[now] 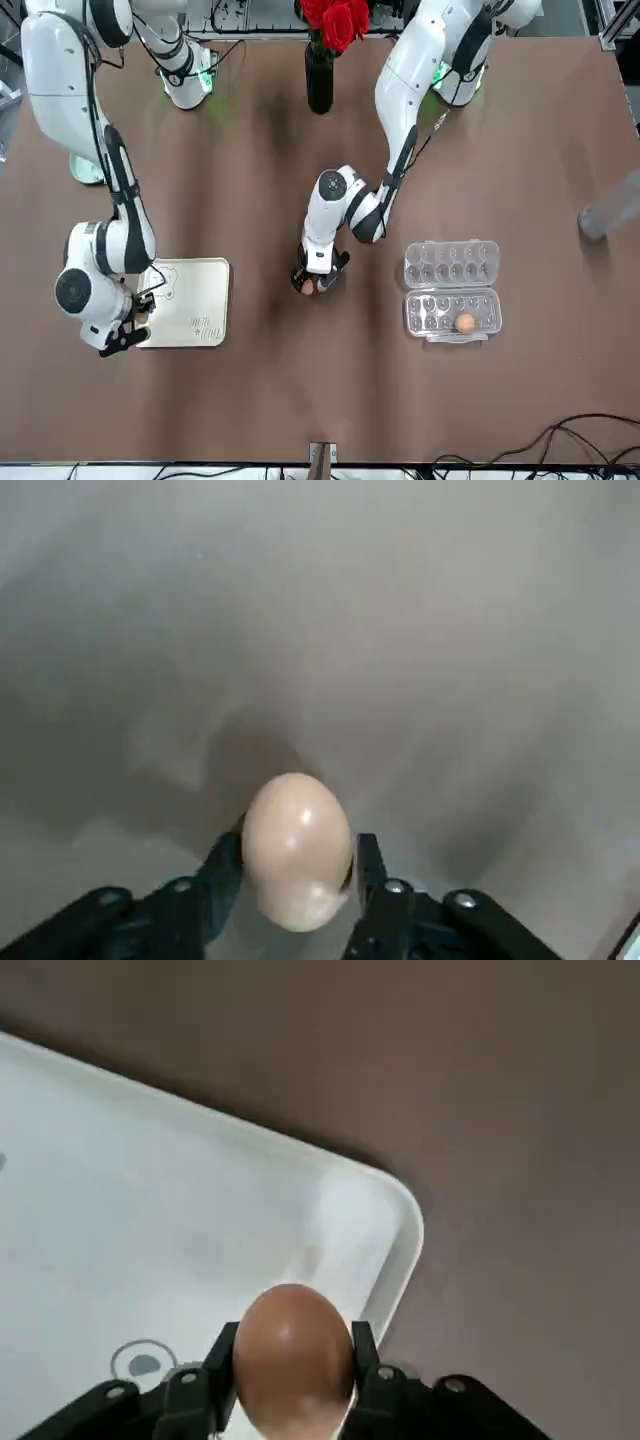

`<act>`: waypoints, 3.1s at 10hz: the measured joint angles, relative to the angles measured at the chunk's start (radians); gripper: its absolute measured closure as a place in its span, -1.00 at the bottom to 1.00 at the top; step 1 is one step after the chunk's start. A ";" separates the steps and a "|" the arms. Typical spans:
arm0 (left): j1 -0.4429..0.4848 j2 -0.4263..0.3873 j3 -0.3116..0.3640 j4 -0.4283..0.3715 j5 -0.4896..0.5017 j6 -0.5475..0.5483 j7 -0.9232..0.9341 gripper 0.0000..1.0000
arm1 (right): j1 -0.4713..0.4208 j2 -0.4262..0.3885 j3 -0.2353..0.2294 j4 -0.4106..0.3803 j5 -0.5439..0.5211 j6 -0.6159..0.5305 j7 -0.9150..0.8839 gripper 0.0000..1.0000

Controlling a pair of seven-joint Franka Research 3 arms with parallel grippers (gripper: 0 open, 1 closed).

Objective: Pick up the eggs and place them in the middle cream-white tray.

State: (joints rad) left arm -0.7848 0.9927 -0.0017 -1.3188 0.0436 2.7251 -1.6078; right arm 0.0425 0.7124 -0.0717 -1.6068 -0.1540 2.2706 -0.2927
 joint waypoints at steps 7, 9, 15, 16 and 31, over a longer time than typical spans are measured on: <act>0.058 -0.160 0.010 0.025 0.011 -0.278 0.008 -0.46 | -0.001 0.001 -0.002 -0.064 -0.020 0.075 0.000 -0.49; 0.102 -0.229 0.015 0.025 0.014 -0.458 0.069 -0.46 | -0.001 0.001 -0.002 -0.064 -0.022 0.075 0.000 -0.67; 0.441 -0.341 0.020 -0.102 0.019 -0.689 0.490 -0.46 | 0.026 -0.005 0.005 -0.022 -0.023 -0.029 0.004 -0.72; 0.493 -0.344 0.020 -0.115 0.026 -0.689 0.564 -0.46 | 0.030 -0.007 0.007 -0.016 -0.023 -0.044 0.004 -0.73; 0.631 -0.278 0.017 -0.260 0.063 -0.444 0.642 -0.49 | 0.544 0.055 0.027 0.236 0.149 0.043 0.543 -0.88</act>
State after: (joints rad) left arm -0.1540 0.7143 0.0152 -1.5789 0.1069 2.2812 -0.9663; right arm 0.5864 0.7676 -0.0444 -1.3703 -0.0047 2.3136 0.2505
